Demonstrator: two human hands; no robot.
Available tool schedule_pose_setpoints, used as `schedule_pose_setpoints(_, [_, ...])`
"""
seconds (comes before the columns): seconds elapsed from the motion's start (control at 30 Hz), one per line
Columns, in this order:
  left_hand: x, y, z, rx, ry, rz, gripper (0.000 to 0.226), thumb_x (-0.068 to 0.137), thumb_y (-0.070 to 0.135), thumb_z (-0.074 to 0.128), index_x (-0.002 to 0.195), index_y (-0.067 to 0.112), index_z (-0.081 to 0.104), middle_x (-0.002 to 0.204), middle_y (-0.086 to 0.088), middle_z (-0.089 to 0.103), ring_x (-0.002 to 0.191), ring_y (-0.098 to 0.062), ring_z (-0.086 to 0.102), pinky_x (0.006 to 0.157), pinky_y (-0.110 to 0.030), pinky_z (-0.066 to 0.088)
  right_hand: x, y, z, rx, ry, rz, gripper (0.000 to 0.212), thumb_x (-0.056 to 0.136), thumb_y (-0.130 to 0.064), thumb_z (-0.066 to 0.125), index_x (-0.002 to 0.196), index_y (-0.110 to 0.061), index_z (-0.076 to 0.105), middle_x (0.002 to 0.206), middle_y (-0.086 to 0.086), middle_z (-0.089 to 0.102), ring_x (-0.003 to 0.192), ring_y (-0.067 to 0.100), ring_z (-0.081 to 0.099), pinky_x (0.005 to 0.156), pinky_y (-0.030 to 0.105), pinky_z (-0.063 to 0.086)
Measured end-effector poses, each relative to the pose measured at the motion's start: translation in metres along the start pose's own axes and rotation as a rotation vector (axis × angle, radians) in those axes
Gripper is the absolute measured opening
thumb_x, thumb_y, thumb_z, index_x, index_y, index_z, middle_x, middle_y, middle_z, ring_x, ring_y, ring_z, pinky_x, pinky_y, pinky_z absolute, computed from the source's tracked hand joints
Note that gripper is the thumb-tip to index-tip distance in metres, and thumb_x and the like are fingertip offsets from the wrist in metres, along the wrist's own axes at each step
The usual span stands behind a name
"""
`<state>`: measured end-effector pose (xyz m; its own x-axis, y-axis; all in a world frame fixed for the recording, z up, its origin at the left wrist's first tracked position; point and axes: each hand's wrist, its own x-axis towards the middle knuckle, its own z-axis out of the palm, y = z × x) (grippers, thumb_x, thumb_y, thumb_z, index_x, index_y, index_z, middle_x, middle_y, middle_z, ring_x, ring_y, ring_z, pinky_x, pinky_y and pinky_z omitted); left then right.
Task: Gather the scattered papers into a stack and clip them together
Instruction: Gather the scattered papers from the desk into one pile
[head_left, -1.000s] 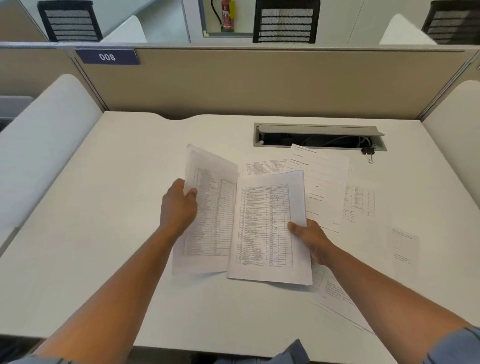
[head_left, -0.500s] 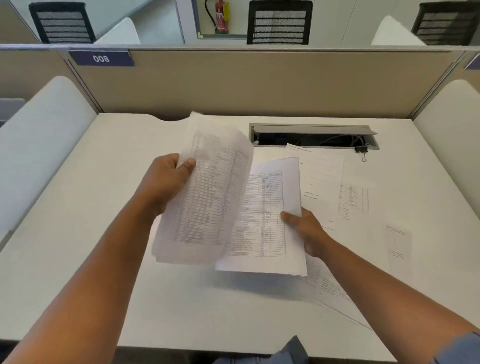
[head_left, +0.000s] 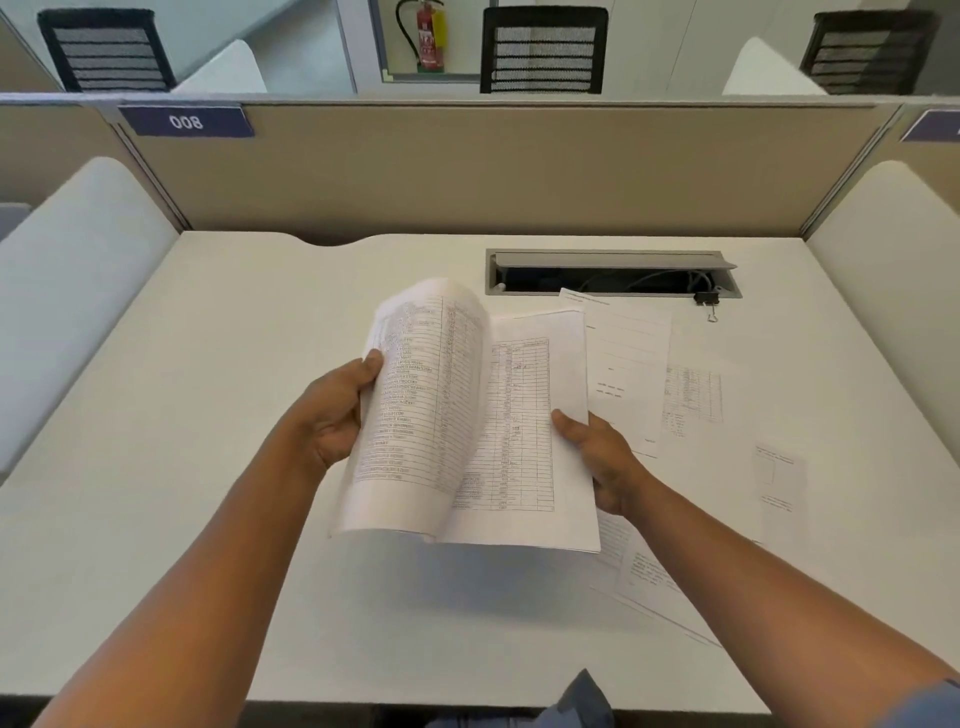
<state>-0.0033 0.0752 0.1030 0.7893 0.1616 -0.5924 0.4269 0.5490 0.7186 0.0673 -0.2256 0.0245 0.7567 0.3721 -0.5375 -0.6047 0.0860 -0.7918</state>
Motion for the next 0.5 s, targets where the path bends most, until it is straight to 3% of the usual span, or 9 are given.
schedule_pose_setpoints(0.07, [-0.001, 0.000, 0.002, -0.058, -0.064, -0.002, 0.036, 0.106, 0.033, 0.049, 0.121, 0.004, 0.065, 0.095, -0.012, 0.076, 0.079, -0.025, 0.076, 0.066, -0.040, 0.064, 0.000, 0.001, 0.001, 0.000, 0.007, 0.003, 0.034, 0.101, -0.026, 0.061, 0.132, -0.012, 0.063, 0.122, 0.010, 0.075, 0.112, 0.033, 0.071, 0.096, 0.054, 0.056])
schedule_pose_setpoints(0.2, [0.001, -0.005, 0.006, -0.158, -0.181, -0.015, 0.037, 0.100, 0.034, 0.061, 0.128, 0.010, 0.064, 0.105, -0.008, 0.073, 0.091, -0.023, 0.073, 0.077, -0.041, 0.062, -0.002, -0.001, 0.005, -0.002, 0.009, 0.013, 0.032, 0.102, -0.025, 0.060, 0.130, -0.011, 0.064, 0.121, 0.012, 0.075, 0.112, 0.034, 0.071, 0.100, 0.057, 0.054])
schedule_pose_setpoints(0.3, [0.005, -0.012, 0.011, -0.104, -0.198, 0.025, 0.035, 0.099, 0.033, 0.060, 0.121, 0.007, 0.068, 0.105, -0.010, 0.075, 0.092, -0.024, 0.074, 0.078, -0.040, 0.062, -0.003, -0.004, 0.008, -0.018, 0.015, 0.010, 0.033, 0.101, -0.026, 0.063, 0.130, -0.011, 0.065, 0.119, 0.011, 0.076, 0.110, 0.034, 0.072, 0.097, 0.055, 0.056])
schedule_pose_setpoints(0.37, [0.009, -0.017, 0.013, 0.030, -0.110, 0.061, 0.040, 0.102, 0.034, 0.056, 0.125, 0.003, 0.067, 0.113, -0.015, 0.075, 0.097, -0.028, 0.074, 0.079, -0.042, 0.062, -0.007, -0.007, 0.010, -0.053, -0.001, -0.016, 0.032, 0.099, -0.027, 0.066, 0.127, -0.012, 0.066, 0.113, 0.009, 0.078, 0.103, 0.031, 0.075, 0.087, 0.049, 0.061])
schedule_pose_setpoints(0.47, [0.019, -0.027, 0.013, 0.361, 0.146, 0.125, 0.038, 0.107, 0.033, 0.051, 0.122, 0.001, 0.064, 0.116, -0.016, 0.074, 0.097, -0.030, 0.073, 0.080, -0.043, 0.061, -0.011, -0.012, 0.013, -0.116, 0.002, -0.042, 0.021, 0.099, -0.026, 0.063, 0.115, -0.014, 0.070, 0.095, 0.003, 0.081, 0.083, 0.020, 0.078, 0.066, 0.035, 0.063])
schedule_pose_setpoints(0.5, [0.020, -0.030, 0.012, 0.449, 0.203, 0.139, 0.036, 0.107, 0.033, 0.051, 0.116, 0.001, 0.065, 0.114, -0.015, 0.074, 0.097, -0.030, 0.073, 0.083, -0.045, 0.061, -0.012, -0.013, 0.014, -0.119, 0.004, -0.037, 0.023, 0.101, -0.030, 0.061, 0.115, -0.014, 0.071, 0.096, 0.003, 0.081, 0.086, 0.020, 0.078, 0.067, 0.035, 0.062])
